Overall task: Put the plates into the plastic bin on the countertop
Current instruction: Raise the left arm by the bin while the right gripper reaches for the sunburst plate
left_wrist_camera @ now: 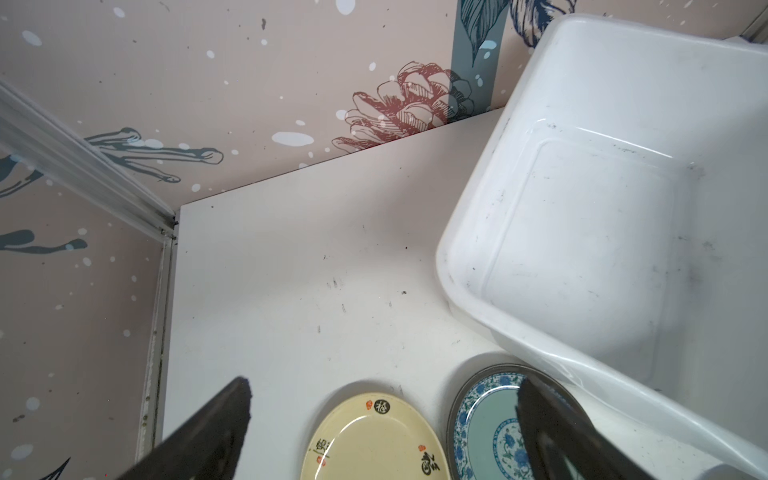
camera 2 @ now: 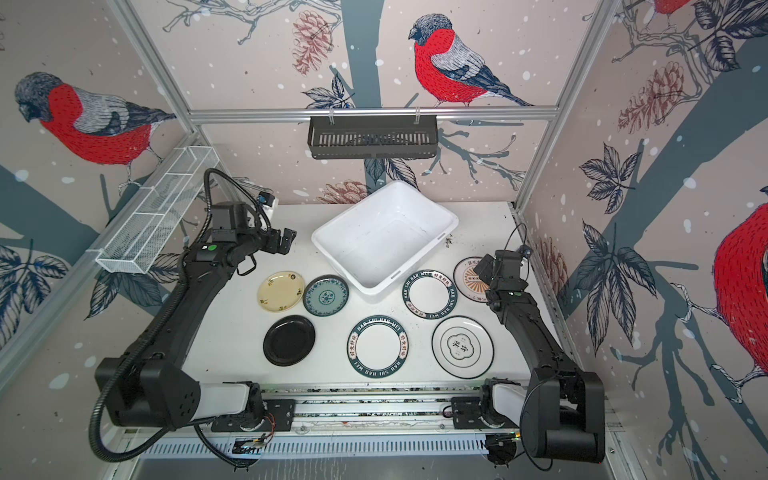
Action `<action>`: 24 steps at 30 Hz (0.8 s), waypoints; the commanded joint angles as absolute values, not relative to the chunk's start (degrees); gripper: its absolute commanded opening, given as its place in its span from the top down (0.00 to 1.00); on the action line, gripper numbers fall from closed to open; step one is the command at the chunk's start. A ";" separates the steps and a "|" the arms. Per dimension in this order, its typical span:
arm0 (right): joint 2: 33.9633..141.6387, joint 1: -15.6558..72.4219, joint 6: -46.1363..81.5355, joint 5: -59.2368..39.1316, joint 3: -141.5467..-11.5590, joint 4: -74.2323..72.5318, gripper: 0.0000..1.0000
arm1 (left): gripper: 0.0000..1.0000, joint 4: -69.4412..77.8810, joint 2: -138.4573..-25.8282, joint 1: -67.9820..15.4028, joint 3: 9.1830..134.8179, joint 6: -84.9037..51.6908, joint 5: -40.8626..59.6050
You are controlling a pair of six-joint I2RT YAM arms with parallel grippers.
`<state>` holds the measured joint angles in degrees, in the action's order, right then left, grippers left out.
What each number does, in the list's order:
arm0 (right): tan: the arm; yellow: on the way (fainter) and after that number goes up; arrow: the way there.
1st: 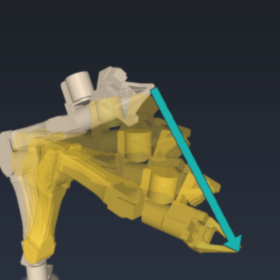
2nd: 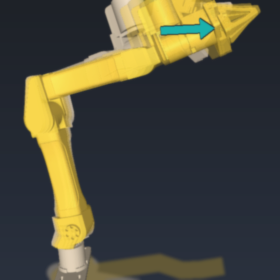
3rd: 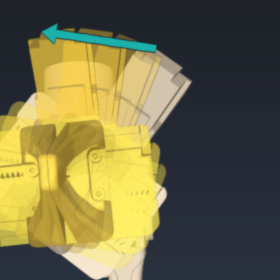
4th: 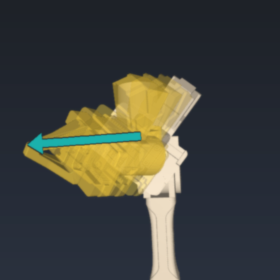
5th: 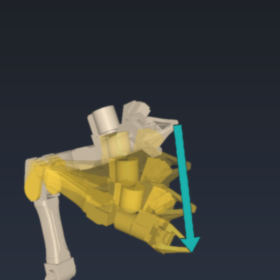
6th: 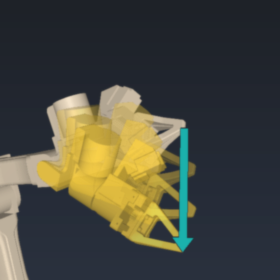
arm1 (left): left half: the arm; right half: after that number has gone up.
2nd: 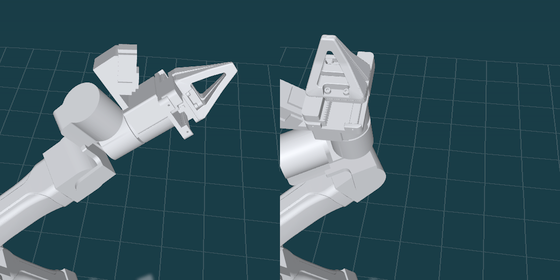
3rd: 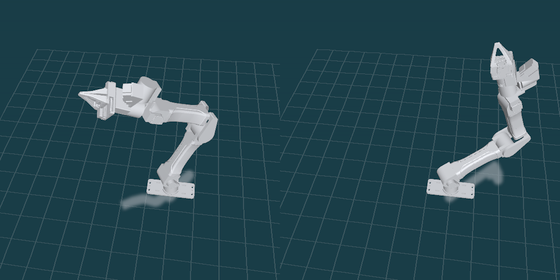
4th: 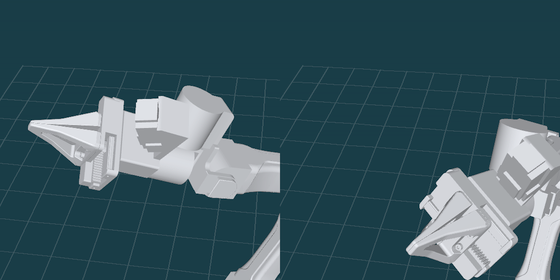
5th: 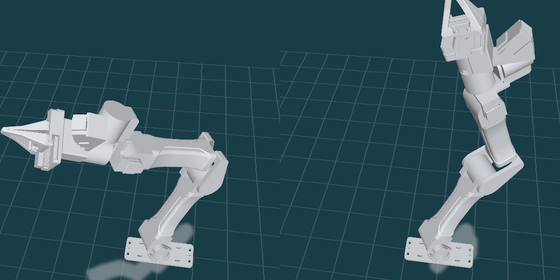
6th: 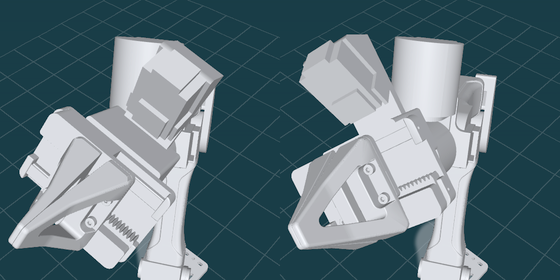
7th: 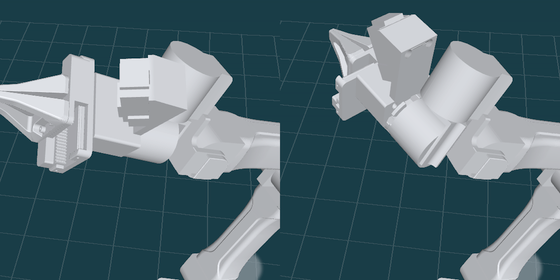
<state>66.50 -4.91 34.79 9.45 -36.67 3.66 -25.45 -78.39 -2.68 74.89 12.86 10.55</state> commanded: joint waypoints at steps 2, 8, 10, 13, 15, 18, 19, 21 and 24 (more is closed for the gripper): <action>65.48 -8.20 37.44 0.22 -35.34 6.78 0.06 | 0.01 -30.25 -80.85 -2.95 80.69 13.84 15.55; 65.35 -12.53 38.22 -6.54 -33.74 8.75 0.11 | 0.01 -34.26 -83.15 -3.47 85.24 16.78 21.80; 64.99 -13.56 38.67 -7.97 -32.64 8.79 0.12 | 0.01 -34.75 -83.32 -3.77 85.50 17.86 22.78; 64.83 -15.65 39.80 -10.72 -30.53 7.77 0.14 | 0.01 -35.45 -83.58 -4.11 85.47 18.91 24.53; 65.15 -17.69 40.42 -14.42 -29.14 6.37 0.19 | 0.01 -35.75 -83.91 -4.22 85.34 19.55 25.83; 65.00 -19.39 41.60 -17.08 -27.07 4.48 0.19 | 0.01 -35.50 -84.28 -4.39 84.84 20.04 26.65; 64.97 -19.79 41.91 -18.03 -26.47 3.80 0.20 | 0.01 -35.34 -84.42 -4.42 84.70 20.13 26.74; 65.52 -20.56 42.23 -20.61 -25.40 2.00 0.23 | 0.01 -35.25 -84.72 -4.45 84.64 20.30 27.28; 66.96 -21.57 43.21 -23.47 -24.45 -0.43 0.24 | 0.01 -35.24 -85.06 -4.48 84.56 20.73 27.77</action>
